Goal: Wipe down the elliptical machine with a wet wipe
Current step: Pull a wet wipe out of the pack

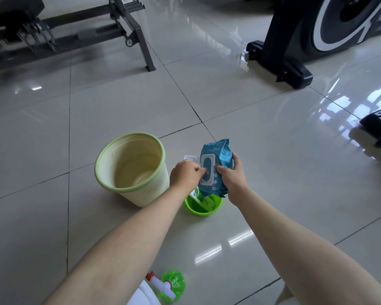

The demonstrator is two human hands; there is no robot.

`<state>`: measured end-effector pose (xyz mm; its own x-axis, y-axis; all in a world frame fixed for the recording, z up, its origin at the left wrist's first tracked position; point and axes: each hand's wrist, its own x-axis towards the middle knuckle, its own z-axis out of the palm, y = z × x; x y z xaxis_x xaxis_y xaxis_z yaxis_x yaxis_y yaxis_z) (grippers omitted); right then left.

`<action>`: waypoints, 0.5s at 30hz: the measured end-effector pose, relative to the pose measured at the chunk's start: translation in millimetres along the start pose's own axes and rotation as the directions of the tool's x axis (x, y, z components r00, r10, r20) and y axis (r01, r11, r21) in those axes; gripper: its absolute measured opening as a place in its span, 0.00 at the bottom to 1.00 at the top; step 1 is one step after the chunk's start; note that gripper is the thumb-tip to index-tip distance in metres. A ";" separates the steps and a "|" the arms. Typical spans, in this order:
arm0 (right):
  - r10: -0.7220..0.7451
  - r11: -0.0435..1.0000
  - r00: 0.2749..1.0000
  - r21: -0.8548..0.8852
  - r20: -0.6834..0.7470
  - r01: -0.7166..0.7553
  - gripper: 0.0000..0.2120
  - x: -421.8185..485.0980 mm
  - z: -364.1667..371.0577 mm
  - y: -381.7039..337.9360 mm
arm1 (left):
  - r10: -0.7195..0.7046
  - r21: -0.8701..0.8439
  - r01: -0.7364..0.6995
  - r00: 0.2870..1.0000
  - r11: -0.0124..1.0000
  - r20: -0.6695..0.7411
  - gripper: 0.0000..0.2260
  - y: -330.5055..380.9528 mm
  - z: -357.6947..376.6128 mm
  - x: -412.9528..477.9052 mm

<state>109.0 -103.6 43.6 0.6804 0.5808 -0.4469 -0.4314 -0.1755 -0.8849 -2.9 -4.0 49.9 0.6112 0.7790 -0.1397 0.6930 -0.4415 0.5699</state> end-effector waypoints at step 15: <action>-0.057 0.998 0.998 0.027 -0.019 0.057 0.25 -4.9 4.9 -2.4 | -0.031 -0.053 0.030 0.999 0.998 -0.021 0.07 9.3 -0.3 -5.3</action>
<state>103.8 -102.1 48.6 0.7146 0.5749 -0.3985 -0.4076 -0.1208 -0.9052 0.2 -12.1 56.2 0.5808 0.8019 -0.1401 0.6900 -0.3936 0.6074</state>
